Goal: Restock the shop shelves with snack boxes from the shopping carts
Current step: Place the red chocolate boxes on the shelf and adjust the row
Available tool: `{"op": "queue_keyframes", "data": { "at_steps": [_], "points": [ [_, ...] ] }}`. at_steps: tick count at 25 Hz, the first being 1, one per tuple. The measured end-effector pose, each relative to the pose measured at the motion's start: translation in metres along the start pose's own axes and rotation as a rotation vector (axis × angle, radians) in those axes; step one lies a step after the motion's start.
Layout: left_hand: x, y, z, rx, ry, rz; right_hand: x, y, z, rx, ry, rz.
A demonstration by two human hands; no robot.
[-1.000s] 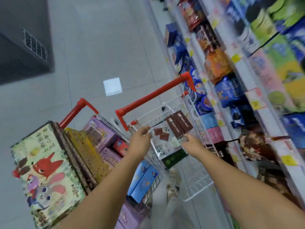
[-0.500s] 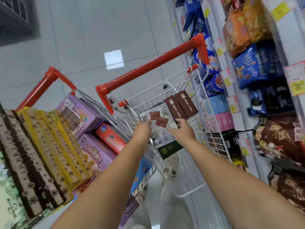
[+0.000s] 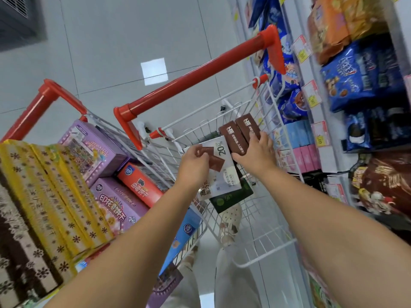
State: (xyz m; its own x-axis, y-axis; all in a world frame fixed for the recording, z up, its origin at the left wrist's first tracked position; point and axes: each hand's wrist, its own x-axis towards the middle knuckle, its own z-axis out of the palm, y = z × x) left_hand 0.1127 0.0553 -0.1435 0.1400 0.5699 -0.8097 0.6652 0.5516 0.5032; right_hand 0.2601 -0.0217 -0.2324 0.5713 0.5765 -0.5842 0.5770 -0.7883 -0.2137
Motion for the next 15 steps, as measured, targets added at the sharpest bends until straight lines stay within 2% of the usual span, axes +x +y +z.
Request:
{"op": "queue_keyframes", "data": {
  "at_steps": [3,5,8,15],
  "points": [
    [0.005,-0.004,-0.004,0.007,0.017,0.003,0.011,-0.009,0.009,-0.171,0.021,0.056],
    [0.007,-0.006,-0.005,-0.02,0.01,-0.004,0.02,-0.014,0.008,-0.258,-0.039,0.089],
    [0.006,-0.006,-0.002,-0.046,0.005,0.011,0.031,-0.013,0.01,-0.176,-0.113,0.123],
    [-0.012,0.008,-0.01,-0.044,-0.019,0.082,-0.032,-0.018,-0.025,-0.055,0.123,-0.04]
  ]
}}
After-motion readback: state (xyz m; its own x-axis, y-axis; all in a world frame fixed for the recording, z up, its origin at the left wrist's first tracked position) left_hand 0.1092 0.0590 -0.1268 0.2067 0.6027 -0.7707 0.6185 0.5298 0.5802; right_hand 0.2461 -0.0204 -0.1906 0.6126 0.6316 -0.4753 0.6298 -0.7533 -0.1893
